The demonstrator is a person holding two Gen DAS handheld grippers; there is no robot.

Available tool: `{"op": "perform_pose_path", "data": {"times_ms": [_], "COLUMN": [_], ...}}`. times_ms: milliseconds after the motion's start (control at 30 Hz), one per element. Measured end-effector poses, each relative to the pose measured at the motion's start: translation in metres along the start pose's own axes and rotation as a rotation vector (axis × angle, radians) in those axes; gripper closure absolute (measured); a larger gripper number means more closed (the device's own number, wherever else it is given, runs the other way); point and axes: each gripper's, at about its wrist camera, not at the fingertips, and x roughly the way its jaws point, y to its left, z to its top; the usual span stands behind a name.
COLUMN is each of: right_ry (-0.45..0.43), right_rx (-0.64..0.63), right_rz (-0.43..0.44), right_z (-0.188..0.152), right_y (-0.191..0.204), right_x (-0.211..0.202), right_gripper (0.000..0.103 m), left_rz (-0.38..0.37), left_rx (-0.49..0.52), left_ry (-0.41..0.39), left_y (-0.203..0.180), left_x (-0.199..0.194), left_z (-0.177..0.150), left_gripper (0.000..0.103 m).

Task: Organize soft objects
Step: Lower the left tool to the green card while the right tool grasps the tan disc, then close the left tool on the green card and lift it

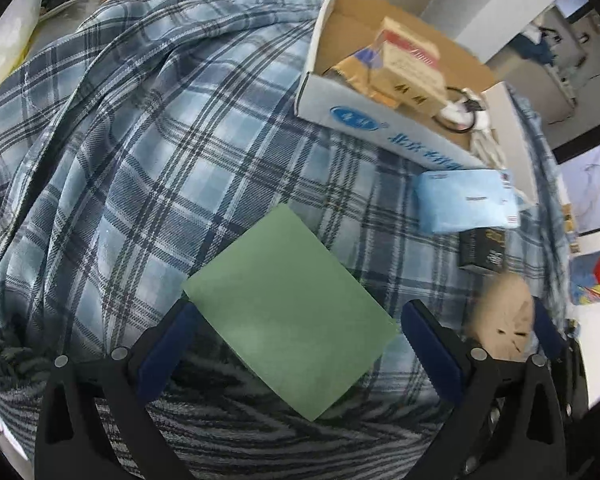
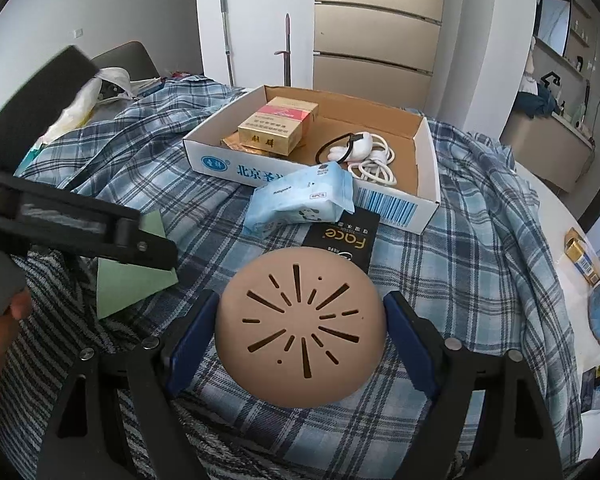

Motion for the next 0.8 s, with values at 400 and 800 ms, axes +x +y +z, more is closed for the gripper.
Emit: {"op": "perform_pose_path", "data": {"times_ms": [400, 800], "right_ry": [-0.001, 0.001], "right_rx": [0.023, 0.044], "right_rz": [0.000, 0.002], "right_z": [0.001, 0.001], "right_y": [-0.004, -0.009], "right_x": [0.001, 0.002], "right_gripper": [0.021, 0.021], "left_rz": [0.144, 0.146], "left_rx": [-0.145, -0.079], "left_ry": [0.056, -0.054], "left_y": [-0.016, -0.019], "left_x": [0.016, -0.013], "left_z": [0.013, -0.003], "left_gripper": [0.007, 0.019]}}
